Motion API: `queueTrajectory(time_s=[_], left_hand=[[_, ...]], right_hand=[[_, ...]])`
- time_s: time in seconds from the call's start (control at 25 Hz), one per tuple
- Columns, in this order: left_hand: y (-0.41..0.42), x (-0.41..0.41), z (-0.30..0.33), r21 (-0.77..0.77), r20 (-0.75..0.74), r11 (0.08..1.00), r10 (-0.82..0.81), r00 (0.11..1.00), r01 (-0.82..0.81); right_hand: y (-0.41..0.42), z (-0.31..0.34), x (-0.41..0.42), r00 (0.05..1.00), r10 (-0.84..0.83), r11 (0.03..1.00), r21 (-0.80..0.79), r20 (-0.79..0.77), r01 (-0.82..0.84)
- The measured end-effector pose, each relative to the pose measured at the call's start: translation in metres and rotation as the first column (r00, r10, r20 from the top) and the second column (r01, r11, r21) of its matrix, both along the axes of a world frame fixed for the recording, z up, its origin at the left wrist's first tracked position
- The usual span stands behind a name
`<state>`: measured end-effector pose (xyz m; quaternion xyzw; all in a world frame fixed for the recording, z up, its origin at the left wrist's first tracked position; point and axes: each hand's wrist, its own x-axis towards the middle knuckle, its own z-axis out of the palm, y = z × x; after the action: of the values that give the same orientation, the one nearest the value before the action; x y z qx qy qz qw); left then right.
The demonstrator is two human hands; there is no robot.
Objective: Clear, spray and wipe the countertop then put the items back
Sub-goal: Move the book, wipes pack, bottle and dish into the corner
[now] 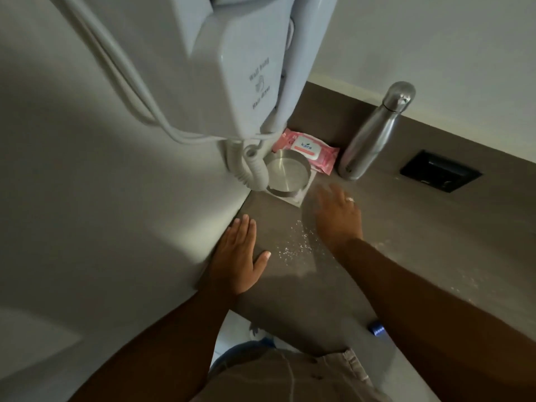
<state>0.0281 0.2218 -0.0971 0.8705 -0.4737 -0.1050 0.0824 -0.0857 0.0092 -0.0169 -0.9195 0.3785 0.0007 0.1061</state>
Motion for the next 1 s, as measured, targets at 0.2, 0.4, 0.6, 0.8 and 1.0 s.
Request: queueTrajectory(time_s=[0.2,0.4,0.6,0.8,1.0], left_hand=[[-0.004,0.000,0.004,0.021,0.050,0.999,-0.028,0.998,0.027],[-0.005,-0.003,0.003,0.043,0.047,0.999,-0.011,0.999,0.009],[-0.004,-0.002,0.001,0.038,0.054,0.999,-0.021,0.998,0.019],[-0.004,-0.003,-0.004,0.016,0.057,1.000,-0.013,0.998,0.012],[-0.007,-0.002,0.003,0.036,0.053,0.999,-0.022,0.998,0.021]], right_hand=[[0.051,-0.012,-0.131,0.765,-0.637,0.745,0.180,-0.095,0.643],[0.059,-0.027,-0.173,0.511,-0.853,0.478,0.232,-0.110,0.847],[0.058,-0.031,-0.179,0.360,-0.933,0.356,0.168,0.006,0.919],[0.065,-0.035,-0.184,0.327,-0.945,0.305,0.306,-0.023,0.902],[0.049,-0.016,-0.124,0.469,-0.878,0.454,0.484,0.097,0.748]])
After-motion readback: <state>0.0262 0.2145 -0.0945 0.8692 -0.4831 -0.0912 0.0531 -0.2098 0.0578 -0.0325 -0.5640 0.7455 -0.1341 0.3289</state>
